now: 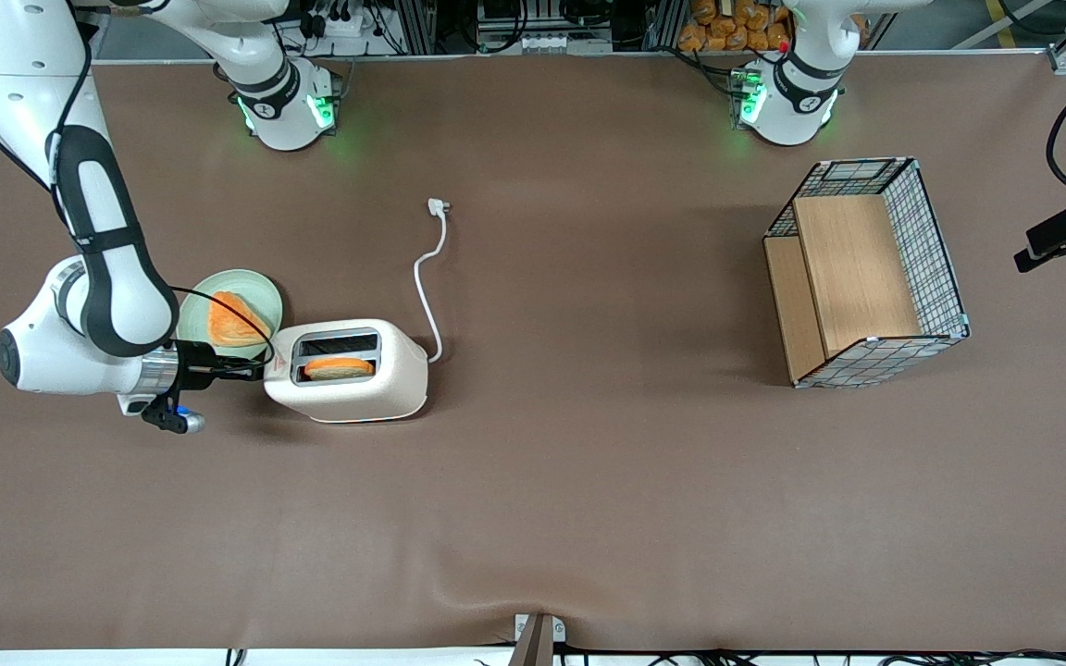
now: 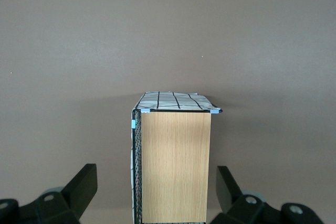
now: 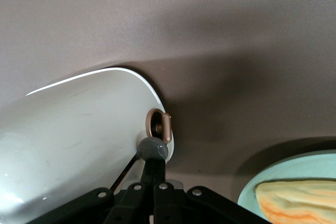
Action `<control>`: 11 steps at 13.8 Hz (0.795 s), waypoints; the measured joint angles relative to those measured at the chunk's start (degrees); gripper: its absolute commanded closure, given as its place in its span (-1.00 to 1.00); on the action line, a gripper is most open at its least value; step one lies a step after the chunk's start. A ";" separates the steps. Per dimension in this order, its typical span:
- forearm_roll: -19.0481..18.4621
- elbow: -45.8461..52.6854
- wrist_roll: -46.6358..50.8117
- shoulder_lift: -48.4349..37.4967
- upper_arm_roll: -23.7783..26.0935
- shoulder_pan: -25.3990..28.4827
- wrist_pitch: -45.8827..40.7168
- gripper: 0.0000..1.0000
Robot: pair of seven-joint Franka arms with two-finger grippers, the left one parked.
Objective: Press toaster button with right arm
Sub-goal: 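Push the toaster lever down with the right gripper, then lift the right gripper off the lever and withdraw it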
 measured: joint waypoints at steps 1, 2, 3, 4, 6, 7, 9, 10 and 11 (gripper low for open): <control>0.01 0.13 -0.02 -0.04 0.07 0.02 -0.20 1.00; 0.12 0.43 -0.05 -0.12 0.23 0.08 -0.71 1.00; 0.32 0.90 -0.06 -0.25 0.38 0.25 -1.27 1.00; 0.33 1.45 -0.07 -0.31 0.37 0.45 -1.15 1.00; 0.33 2.38 -0.14 -0.49 0.37 0.57 -1.51 1.00; 0.32 2.77 -0.24 -0.74 0.37 0.57 -2.08 1.00; -0.50 3.59 -0.51 -1.95 0.40 0.62 -3.01 1.00; -1.63 3.87 -0.55 -2.98 0.40 0.63 -3.40 0.89; -3.23 4.00 -0.55 -4.21 0.38 0.63 -3.65 -0.01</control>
